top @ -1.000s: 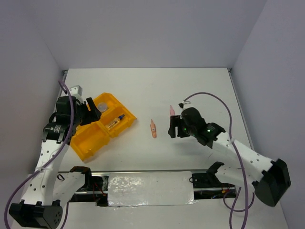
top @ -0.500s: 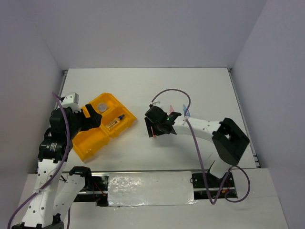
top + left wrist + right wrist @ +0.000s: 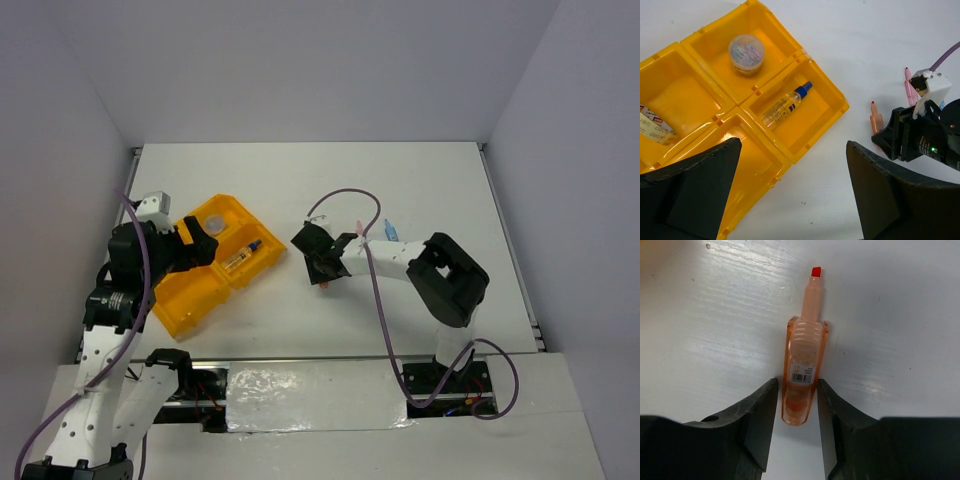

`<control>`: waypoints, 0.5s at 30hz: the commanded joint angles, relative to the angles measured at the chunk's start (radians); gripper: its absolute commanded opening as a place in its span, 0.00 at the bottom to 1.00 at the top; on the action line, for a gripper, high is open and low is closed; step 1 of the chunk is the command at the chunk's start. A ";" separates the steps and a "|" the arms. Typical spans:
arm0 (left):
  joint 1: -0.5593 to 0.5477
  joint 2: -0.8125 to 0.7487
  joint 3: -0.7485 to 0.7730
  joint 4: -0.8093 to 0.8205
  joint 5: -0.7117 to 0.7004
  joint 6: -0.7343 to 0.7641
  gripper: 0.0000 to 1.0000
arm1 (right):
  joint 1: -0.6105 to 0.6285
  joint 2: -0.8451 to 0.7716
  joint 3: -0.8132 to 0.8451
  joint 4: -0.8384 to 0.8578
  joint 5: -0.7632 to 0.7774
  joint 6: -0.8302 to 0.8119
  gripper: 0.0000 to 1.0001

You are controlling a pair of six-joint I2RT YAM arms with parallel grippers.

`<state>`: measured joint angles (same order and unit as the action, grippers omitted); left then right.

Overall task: Sort the stationery into containers
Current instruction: Pick up the pen from the center of the board.

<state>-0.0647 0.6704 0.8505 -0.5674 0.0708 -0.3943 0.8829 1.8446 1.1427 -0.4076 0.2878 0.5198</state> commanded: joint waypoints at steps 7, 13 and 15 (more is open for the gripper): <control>-0.006 0.001 0.001 0.041 0.021 0.012 0.99 | -0.001 -0.030 -0.063 0.078 -0.030 0.034 0.06; -0.006 0.052 0.047 0.043 0.196 -0.073 0.99 | 0.034 -0.339 -0.195 0.154 -0.032 0.002 0.01; -0.015 0.066 0.033 0.125 0.288 -0.185 0.99 | 0.053 -0.422 -0.236 0.161 -0.027 -0.004 0.01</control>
<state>-0.0666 0.7185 0.8570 -0.5526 0.1890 -0.4549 0.9024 1.5829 0.9272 -0.3222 0.2520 0.5293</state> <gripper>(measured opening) 0.991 0.336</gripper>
